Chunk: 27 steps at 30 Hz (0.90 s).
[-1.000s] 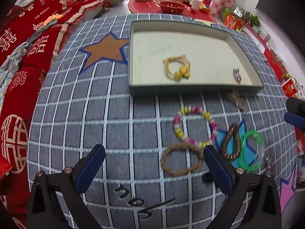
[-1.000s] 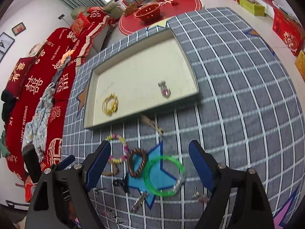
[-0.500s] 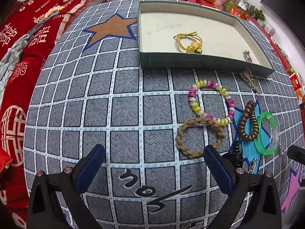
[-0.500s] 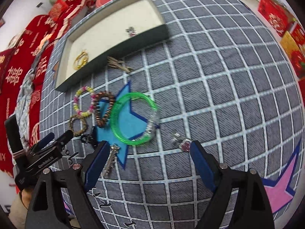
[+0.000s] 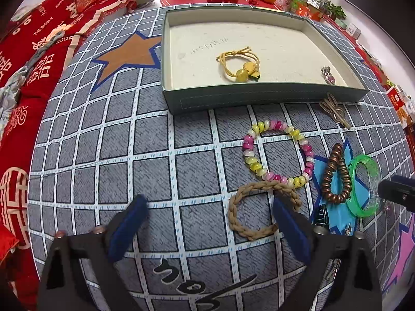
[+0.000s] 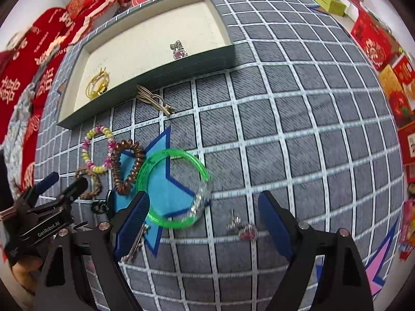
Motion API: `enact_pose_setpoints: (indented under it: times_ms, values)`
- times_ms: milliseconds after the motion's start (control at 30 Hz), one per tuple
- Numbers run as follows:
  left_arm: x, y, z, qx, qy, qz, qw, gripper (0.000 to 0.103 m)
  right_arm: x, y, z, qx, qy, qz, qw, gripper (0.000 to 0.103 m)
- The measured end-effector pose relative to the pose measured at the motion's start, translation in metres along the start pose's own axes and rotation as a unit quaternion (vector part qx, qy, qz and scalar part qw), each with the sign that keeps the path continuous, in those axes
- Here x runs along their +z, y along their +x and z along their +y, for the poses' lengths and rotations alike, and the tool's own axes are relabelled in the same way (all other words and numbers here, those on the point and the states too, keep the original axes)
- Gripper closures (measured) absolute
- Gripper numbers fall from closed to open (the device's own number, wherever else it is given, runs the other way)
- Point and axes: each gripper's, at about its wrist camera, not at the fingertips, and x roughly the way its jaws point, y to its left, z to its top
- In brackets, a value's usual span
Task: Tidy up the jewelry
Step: 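Move the left tool to the braided bracelet while the right tool reaches the green bangle, then grasp the braided bracelet with the left tool while the right tool lifts the green bangle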
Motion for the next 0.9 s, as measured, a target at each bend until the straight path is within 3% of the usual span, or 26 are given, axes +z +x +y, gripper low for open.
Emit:
enact_pose_setpoints:
  times_ms: [233, 433, 533, 600, 633, 700, 900]
  values:
    - [0.001, 0.005, -0.008, -0.002, 0.018, -0.003, 0.9998, 0.006, 0.009, 0.015, 0.008, -0.027, -0.025, 0.01, 0.999, 0.031]
    - [-0.001, -0.002, -0.023, -0.013, 0.05, -0.014, 0.9986, 0.029, 0.014, 0.02, 0.027, -0.061, -0.062, 0.009, 0.996, 0.048]
    - [-0.003, -0.006, -0.03, -0.022, 0.066, -0.019, 0.9974, 0.056, 0.016, 0.022, 0.034, -0.072, -0.072, 0.009, 0.995, 0.06]
    - [-0.003, -0.007, -0.034, -0.027, 0.077, -0.018, 0.9965, 0.082, 0.017, 0.024, 0.04, -0.074, -0.075, 0.007, 0.994, 0.08]
    - [-0.003, -0.008, -0.035, -0.028, 0.078, -0.018, 0.9964, 0.083, 0.016, 0.027, 0.044, -0.076, -0.075, 0.006, 0.994, 0.087]
    - [-0.003, -0.009, -0.033, -0.037, 0.07, -0.015, 0.9968, 0.083, 0.015, 0.029, 0.044, -0.068, -0.066, 0.005, 0.996, 0.091]
    - [-0.008, -0.022, -0.023, -0.064, 0.036, -0.019, 0.9971, 0.083, 0.004, 0.008, 0.019, -0.043, -0.044, -0.006, 0.998, 0.091]
